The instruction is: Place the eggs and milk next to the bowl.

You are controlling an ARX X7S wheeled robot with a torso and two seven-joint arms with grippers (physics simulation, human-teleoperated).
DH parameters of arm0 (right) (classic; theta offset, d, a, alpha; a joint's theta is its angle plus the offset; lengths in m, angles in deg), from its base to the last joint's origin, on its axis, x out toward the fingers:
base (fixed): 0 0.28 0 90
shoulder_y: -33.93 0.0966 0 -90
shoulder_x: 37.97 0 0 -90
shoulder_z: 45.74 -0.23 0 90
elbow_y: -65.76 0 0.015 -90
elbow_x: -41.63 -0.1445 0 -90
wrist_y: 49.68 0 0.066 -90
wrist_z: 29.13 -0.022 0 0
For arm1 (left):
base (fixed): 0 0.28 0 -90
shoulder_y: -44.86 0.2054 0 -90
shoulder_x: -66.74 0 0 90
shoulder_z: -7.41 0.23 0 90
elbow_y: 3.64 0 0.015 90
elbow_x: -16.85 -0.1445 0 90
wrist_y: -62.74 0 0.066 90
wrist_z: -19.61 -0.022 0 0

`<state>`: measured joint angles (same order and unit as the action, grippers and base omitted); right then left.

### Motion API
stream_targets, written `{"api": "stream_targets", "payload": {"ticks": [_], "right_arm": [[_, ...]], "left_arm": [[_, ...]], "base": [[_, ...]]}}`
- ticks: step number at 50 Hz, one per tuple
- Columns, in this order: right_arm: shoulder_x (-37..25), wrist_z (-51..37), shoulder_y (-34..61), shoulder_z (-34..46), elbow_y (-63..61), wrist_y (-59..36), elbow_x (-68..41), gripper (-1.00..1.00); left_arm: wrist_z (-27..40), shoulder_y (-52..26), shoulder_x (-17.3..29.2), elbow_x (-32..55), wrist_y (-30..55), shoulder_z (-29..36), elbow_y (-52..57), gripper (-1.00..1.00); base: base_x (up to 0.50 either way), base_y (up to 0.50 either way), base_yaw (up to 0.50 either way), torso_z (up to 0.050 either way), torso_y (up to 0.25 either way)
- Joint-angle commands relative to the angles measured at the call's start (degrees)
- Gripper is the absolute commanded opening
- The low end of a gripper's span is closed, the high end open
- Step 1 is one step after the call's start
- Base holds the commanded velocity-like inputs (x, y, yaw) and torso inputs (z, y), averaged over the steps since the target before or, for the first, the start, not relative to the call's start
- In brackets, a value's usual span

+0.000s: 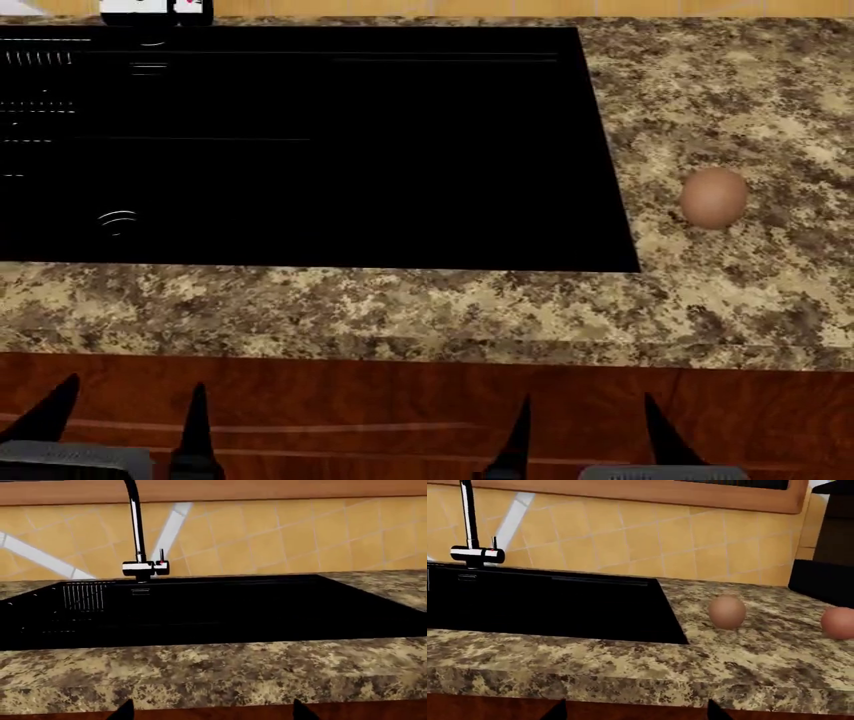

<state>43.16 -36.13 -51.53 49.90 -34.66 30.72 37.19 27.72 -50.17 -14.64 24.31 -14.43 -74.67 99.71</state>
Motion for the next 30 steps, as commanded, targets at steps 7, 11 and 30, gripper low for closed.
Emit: {"api": "stream_targets", "payload": {"ticks": [7, 11, 30], "right_arm": [[-4.3, 2.1, 11.0, -1.7, -12.1, -16.2, 1.7, 1.0], [-5.1, 2.8, 14.6, -1.9, -13.2, -19.8, 1.1, 1.0], [-5.6, 2.9, 19.2, -2.5, -14.9, -23.4, -0.5, 1.0]], "left_arm": [[-1.8, -14.3, 3.2, 1.6, 15.1, -2.3, 12.3, 1.0], [-3.6, -17.8, 4.0, 4.3, 18.8, -3.1, 13.8, 1.0], [-2.1, -21.4, 3.9, 4.0, 18.5, -3.4, 11.4, 1.0]], "base": [[0.0, 0.0, 0.0, 0.05, 0.0], [0.0, 0.0, 0.0, 0.05, 0.0], [0.0, -0.21, 0.0, 0.015, 0.0]]}}
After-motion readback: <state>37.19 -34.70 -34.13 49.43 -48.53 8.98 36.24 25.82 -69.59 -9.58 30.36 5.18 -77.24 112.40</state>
